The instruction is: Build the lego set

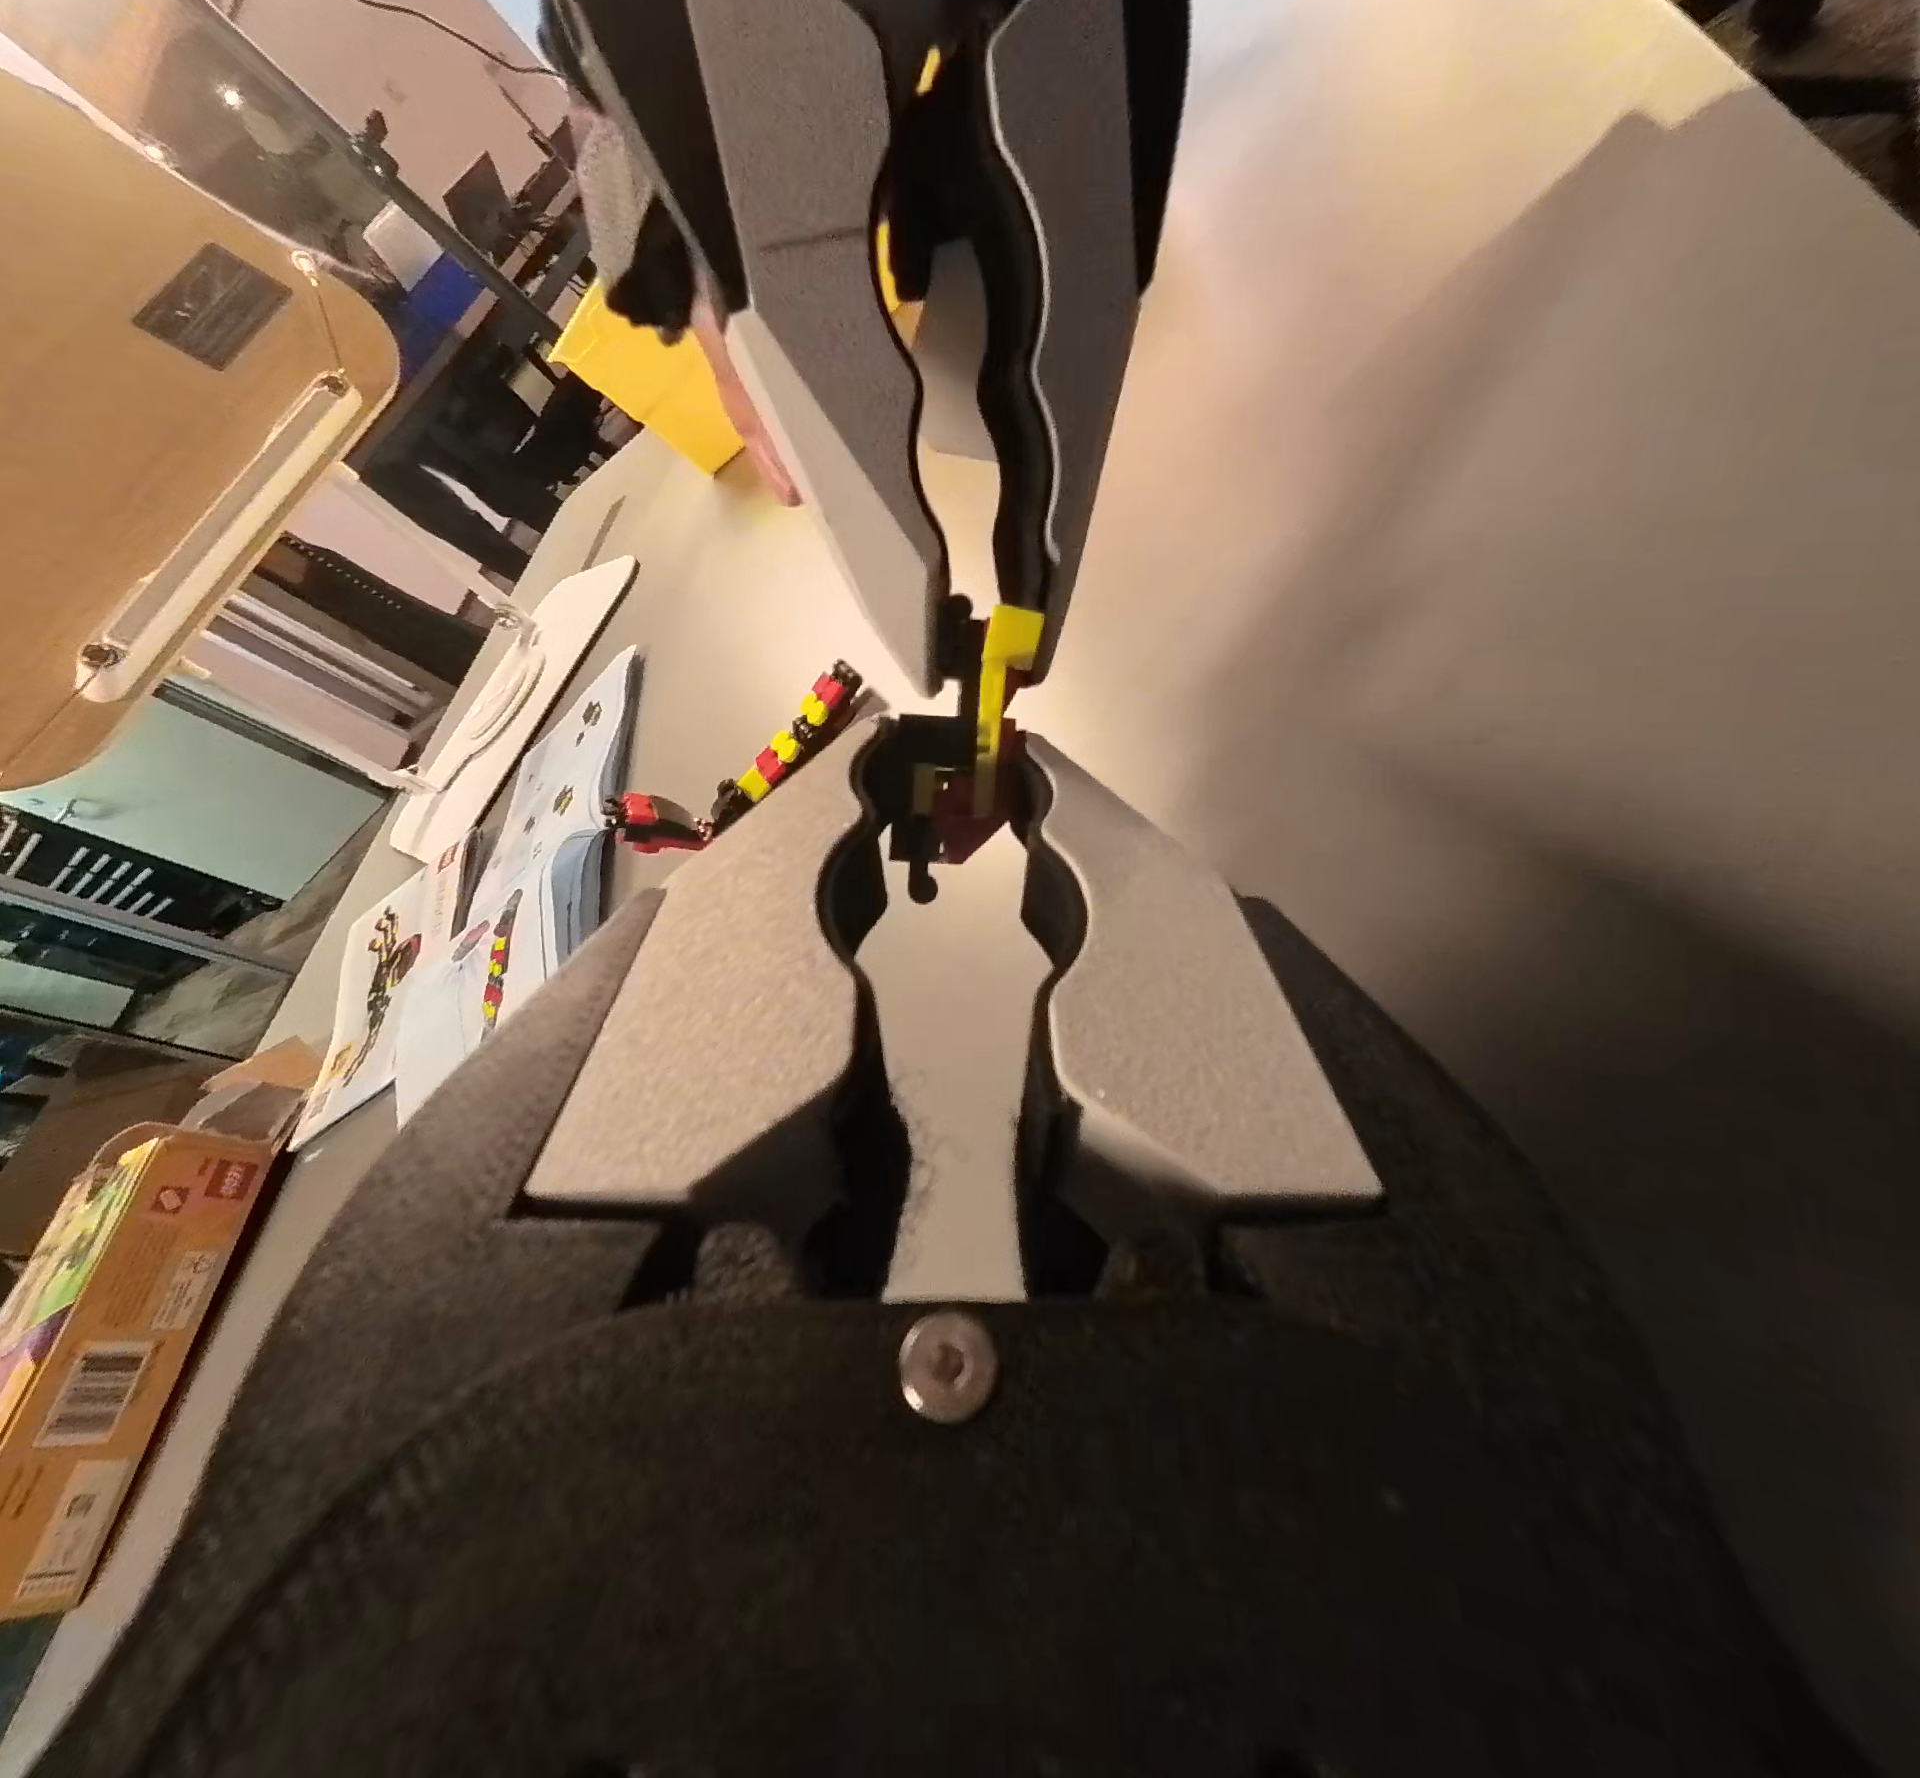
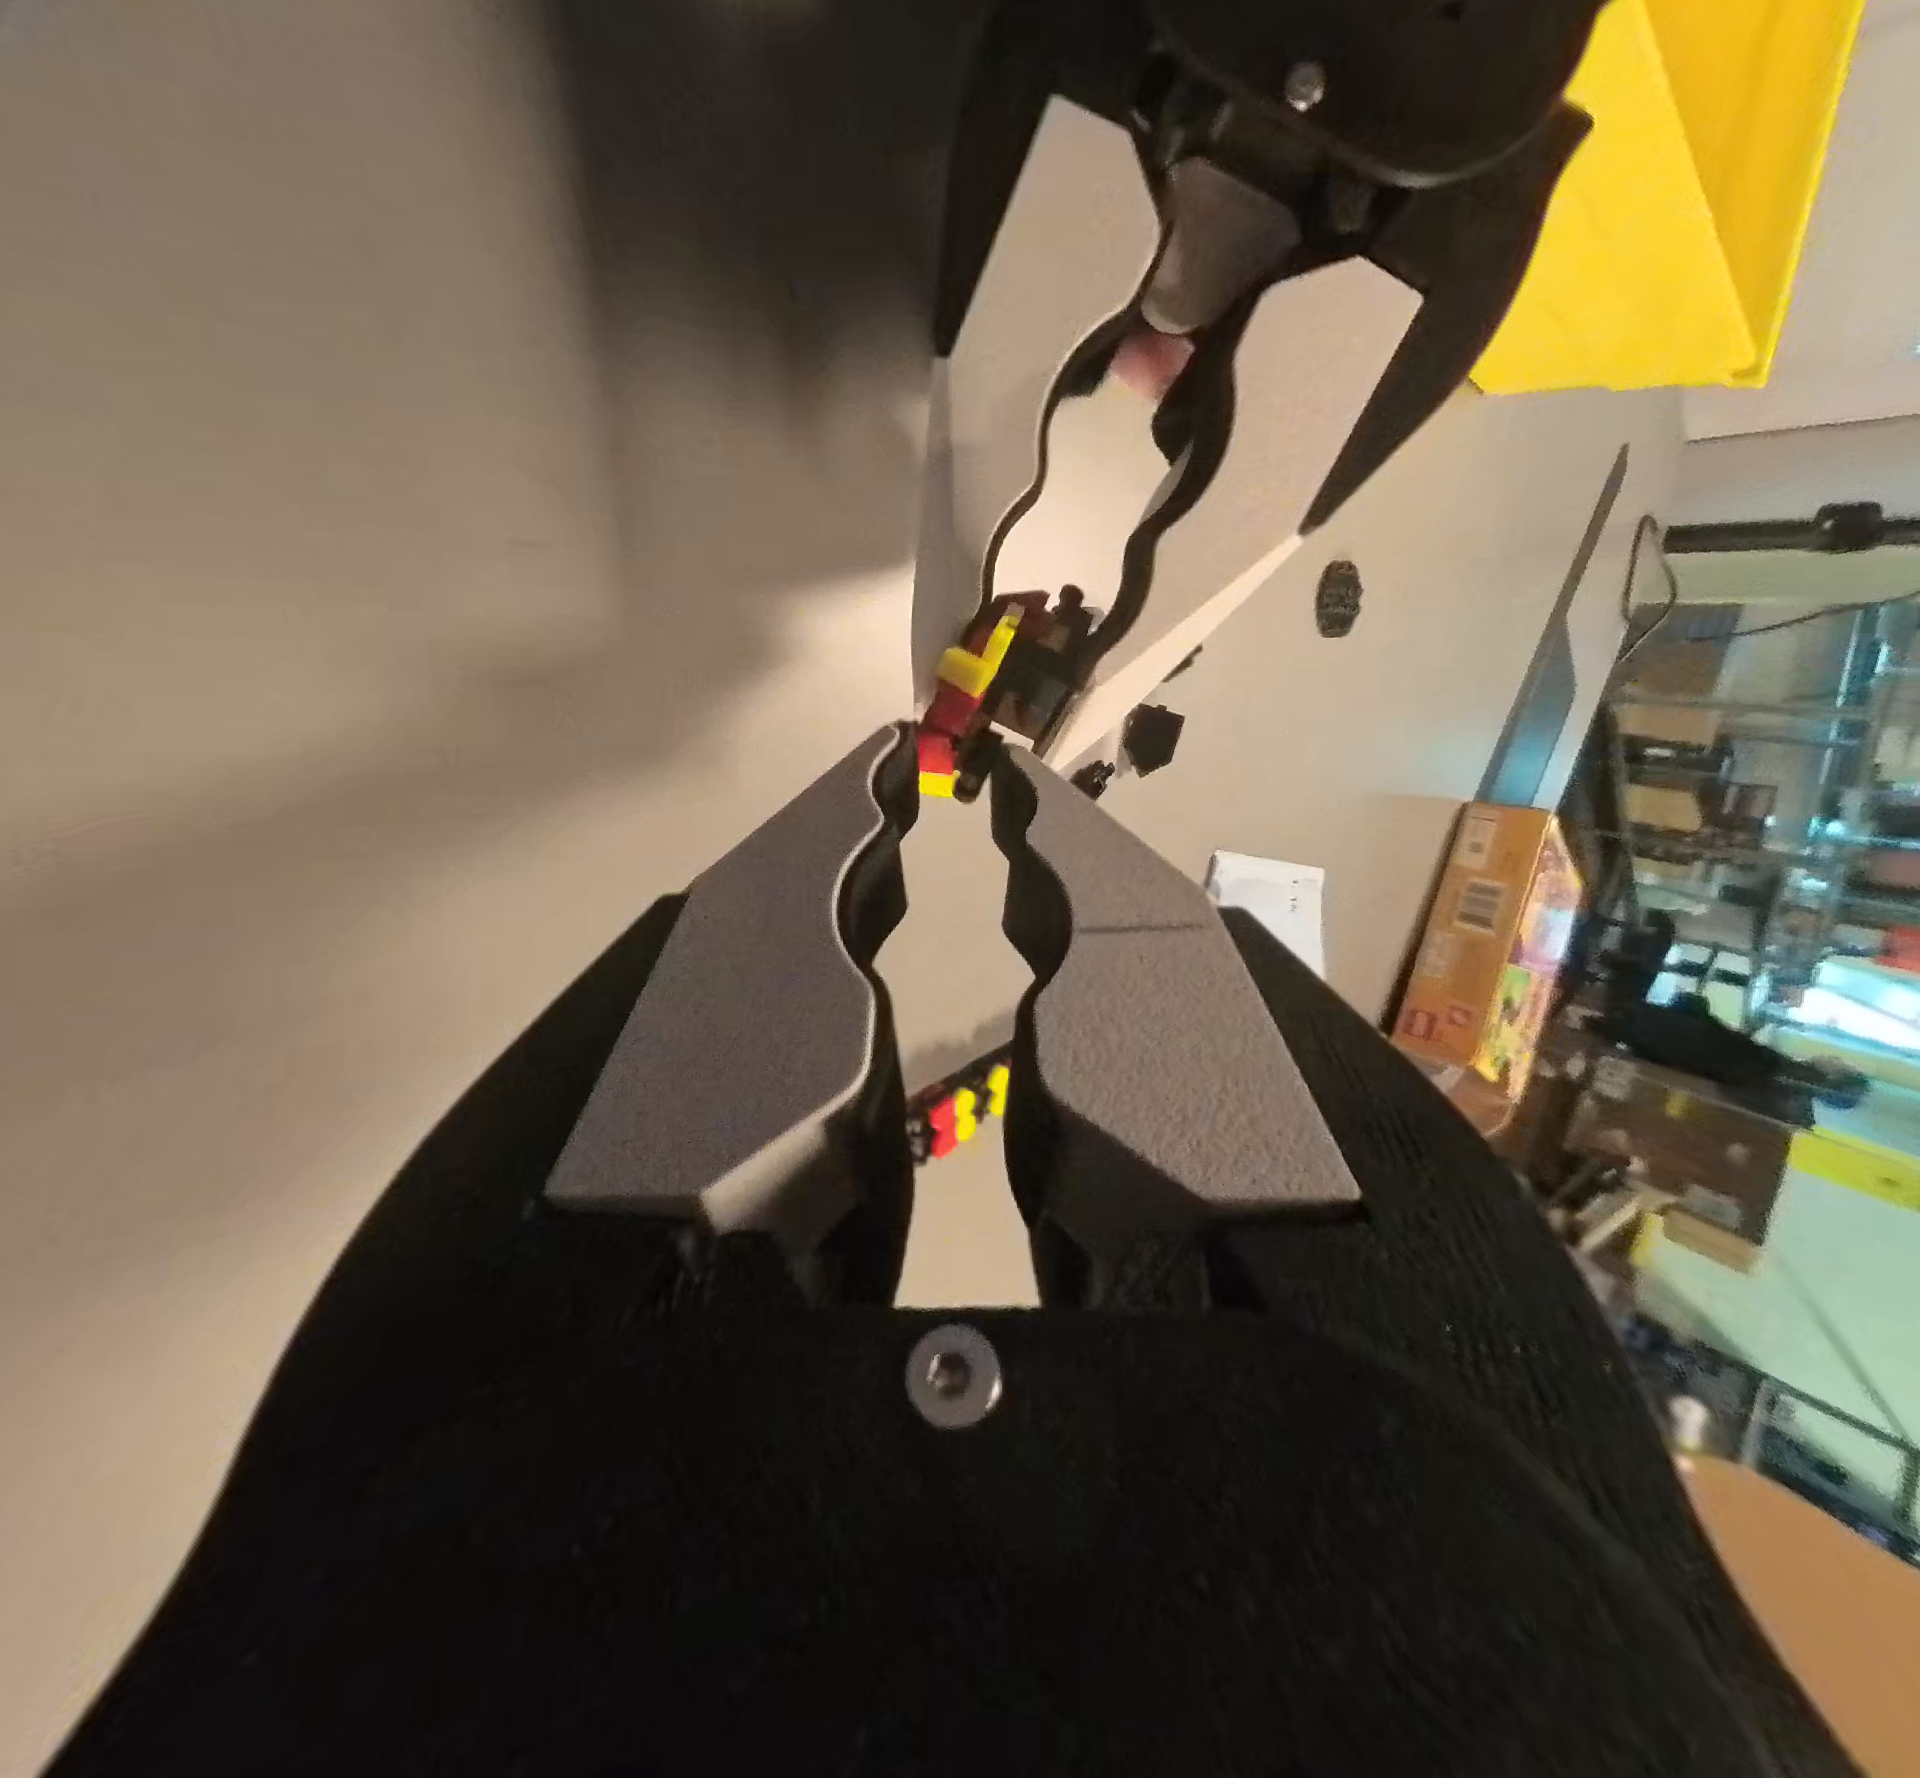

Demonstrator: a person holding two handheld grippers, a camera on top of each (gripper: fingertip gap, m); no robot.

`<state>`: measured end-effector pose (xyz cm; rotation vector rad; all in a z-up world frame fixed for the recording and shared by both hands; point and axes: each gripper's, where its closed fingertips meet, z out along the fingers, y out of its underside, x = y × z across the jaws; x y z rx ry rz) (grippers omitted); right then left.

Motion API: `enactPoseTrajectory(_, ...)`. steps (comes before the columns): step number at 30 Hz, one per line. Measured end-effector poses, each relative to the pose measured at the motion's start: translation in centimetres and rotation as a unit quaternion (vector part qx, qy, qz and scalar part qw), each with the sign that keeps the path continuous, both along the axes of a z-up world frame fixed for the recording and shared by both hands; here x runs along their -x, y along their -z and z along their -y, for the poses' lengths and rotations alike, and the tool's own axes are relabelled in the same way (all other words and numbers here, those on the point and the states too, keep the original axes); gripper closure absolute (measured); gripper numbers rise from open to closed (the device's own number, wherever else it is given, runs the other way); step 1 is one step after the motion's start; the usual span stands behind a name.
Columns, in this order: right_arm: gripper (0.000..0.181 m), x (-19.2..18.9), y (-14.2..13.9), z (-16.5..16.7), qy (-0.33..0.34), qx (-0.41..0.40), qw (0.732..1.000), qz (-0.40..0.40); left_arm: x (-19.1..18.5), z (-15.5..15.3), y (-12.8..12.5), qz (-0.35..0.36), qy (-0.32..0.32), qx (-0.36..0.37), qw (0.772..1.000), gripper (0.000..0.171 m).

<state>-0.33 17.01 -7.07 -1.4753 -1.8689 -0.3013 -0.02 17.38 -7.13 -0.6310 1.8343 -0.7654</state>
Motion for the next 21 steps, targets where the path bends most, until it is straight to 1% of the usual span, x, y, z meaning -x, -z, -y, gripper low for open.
enactPoseTrajectory(3, 0.17, 0.0, -0.1, -0.1, 0.034, 0.028, 0.998, -0.034, -0.1, -0.1, 0.0, 0.003, -0.007, 0.0, 1.0, 0.152)
enactPoseTrajectory(8, 0.17, -0.3, -0.2, -0.7, 0.063, 0.023, 0.997, -0.046, -0.3, -0.6, 0.0, 0.014, -0.029, -0.015, 0.999, 0.152)
enactPoseTrajectory(12, 0.17, -0.3, -0.6, -1.0, 0.089, 0.031, 0.993, -0.067, -0.4, -0.8, -0.3, 0.022, -0.038, -0.008, 0.999, 0.152)
enactPoseTrajectory(15, 0.171, -0.2, -0.9, -1.0, 0.104, 0.054, 0.989, -0.092, -0.4, -0.8, -0.5, 0.031, -0.04, -0.013, 0.999, 0.152)
enactPoseTrajectory(18, 0.171, -0.1, -1.4, -1.0, 0.116, 0.072, 0.984, -0.119, -0.4, -0.7, -0.8, 0.037, -0.038, 0.003, 0.999, 0.153)
enactPoseTrajectory(21, 0.171, 0.0, -1.7, -1.0, 0.12, 0.087, 0.98, -0.136, -0.4, -0.7, -1.1, 0.045, -0.039, 0.004, 0.998, 0.153)
